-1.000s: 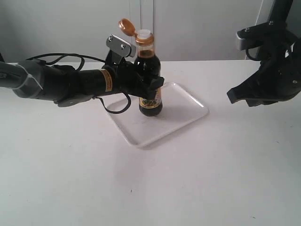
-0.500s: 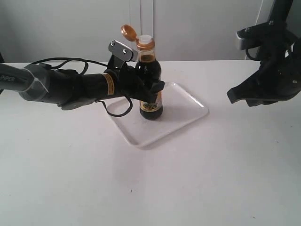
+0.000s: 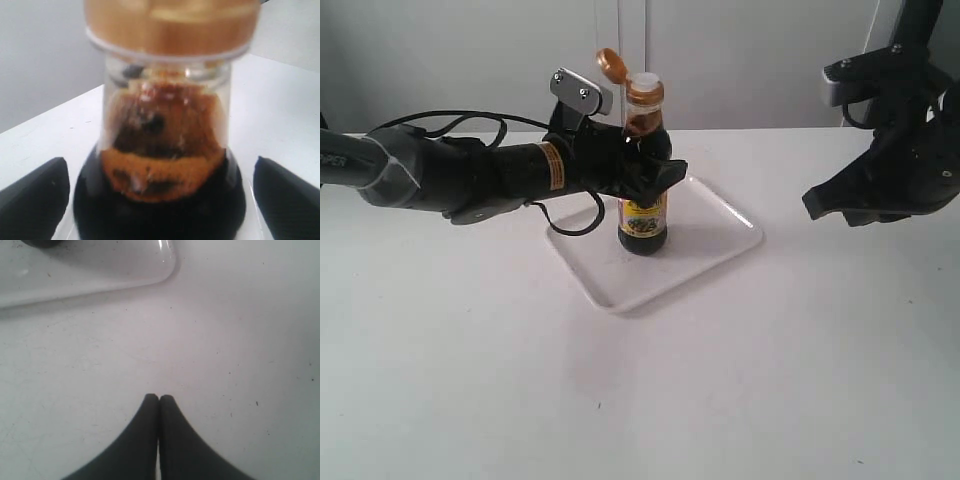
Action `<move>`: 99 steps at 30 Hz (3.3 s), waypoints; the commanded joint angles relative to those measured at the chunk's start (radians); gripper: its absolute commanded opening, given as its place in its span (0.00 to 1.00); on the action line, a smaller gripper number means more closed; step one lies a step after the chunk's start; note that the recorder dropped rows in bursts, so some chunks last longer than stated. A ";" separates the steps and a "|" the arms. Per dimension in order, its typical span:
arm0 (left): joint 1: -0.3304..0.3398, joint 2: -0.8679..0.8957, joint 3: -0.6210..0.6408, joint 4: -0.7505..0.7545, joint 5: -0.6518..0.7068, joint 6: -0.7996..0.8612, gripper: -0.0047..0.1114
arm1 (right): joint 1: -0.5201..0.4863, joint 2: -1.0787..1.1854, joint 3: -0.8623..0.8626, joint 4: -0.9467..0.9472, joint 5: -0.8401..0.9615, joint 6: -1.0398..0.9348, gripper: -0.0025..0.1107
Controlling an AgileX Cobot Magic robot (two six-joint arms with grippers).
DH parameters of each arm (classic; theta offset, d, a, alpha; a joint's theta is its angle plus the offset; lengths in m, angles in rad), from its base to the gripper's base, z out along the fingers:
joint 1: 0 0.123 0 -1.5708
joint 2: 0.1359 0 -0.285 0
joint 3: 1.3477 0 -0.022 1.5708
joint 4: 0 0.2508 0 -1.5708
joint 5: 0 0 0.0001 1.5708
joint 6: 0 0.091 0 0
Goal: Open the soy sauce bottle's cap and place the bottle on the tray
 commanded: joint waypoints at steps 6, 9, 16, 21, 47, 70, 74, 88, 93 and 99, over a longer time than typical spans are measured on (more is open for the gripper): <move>0.000 -0.009 -0.001 0.010 -0.007 -0.003 0.94 | -0.009 -0.007 -0.004 0.000 0.001 0.002 0.02; 0.000 -0.009 -0.001 0.022 -0.009 -0.002 0.94 | -0.009 -0.007 -0.004 0.000 0.001 0.002 0.02; 0.000 -0.009 -0.001 0.033 -0.009 -0.002 0.94 | -0.009 -0.007 -0.004 0.000 0.001 0.002 0.02; 0.000 -0.009 -0.001 0.040 -0.009 -0.002 0.94 | -0.009 -0.007 -0.004 0.000 0.001 0.002 0.02; 0.000 -0.280 -0.001 0.202 0.106 -0.129 0.94 | -0.009 -0.007 -0.004 0.002 0.008 0.002 0.02; 0.000 -0.522 -0.001 0.673 0.242 -0.489 0.86 | -0.009 -0.007 -0.004 0.002 0.003 0.002 0.02; 0.000 -0.569 -0.001 0.801 0.290 -0.616 0.64 | -0.009 -0.007 -0.004 0.002 0.007 0.002 0.02; 0.000 -0.657 0.004 0.834 0.621 -0.573 0.04 | -0.009 -0.007 -0.004 0.002 0.020 0.002 0.02; 0.000 -0.688 0.004 0.834 0.831 -0.538 0.04 | -0.009 -0.007 -0.004 0.002 0.020 0.002 0.02; 0.000 -0.703 0.016 0.834 1.118 -0.534 0.04 | -0.009 -0.007 -0.004 0.002 0.014 0.002 0.02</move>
